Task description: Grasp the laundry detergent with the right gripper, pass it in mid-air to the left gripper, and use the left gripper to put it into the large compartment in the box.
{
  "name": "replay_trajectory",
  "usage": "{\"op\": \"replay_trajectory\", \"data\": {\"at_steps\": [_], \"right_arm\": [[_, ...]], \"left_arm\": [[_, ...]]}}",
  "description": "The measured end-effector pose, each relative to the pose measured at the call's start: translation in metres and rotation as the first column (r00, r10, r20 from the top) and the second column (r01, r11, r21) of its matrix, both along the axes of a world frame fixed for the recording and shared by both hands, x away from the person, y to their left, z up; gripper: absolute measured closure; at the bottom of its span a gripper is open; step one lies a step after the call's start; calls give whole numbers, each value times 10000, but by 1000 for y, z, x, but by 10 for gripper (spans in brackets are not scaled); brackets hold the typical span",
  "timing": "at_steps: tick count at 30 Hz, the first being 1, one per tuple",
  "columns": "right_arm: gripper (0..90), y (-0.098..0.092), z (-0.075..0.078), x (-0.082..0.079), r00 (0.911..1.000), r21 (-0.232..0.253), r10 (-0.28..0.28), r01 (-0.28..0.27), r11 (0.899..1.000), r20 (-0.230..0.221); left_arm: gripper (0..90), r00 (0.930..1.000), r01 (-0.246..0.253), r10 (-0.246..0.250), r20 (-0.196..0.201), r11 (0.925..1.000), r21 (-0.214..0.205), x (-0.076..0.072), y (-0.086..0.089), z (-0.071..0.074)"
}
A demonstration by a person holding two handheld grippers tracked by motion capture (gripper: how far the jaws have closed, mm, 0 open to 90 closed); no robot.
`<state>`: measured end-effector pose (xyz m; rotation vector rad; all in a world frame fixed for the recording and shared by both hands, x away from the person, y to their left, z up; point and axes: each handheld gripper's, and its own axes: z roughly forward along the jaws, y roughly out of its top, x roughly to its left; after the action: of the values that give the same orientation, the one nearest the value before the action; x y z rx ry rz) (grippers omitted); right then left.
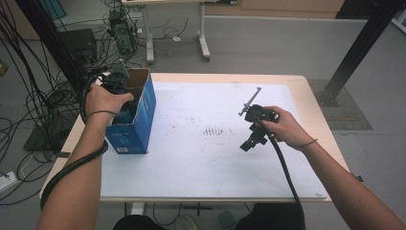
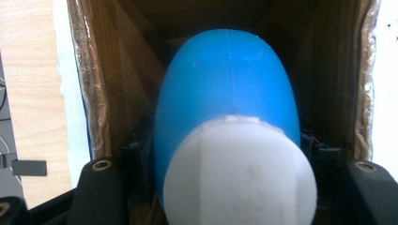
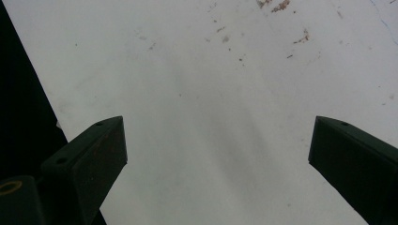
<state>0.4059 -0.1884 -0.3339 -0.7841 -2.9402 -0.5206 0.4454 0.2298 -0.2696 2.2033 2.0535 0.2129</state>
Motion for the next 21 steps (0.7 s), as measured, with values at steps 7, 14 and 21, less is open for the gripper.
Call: {"op": "replay_trajectory", "data": {"at_steps": [7, 14, 21], "right_arm": [[44, 0, 0, 0, 10000, 0, 39, -39, 10000, 4], [44, 0, 0, 0, 10000, 2, 56, -56, 10000, -21], [44, 1, 0, -1, 10000, -1, 56, -56, 10000, -28]], "left_arm": [[375, 10000, -33, 33, -10, 10000, 4, 0, 0, 0], [374, 10000, -32, 32, -15, 10000, 16, 0, 0, 0], [374, 9999, -126, 126, -24, 9999, -37, 0, 1, 0]]}}
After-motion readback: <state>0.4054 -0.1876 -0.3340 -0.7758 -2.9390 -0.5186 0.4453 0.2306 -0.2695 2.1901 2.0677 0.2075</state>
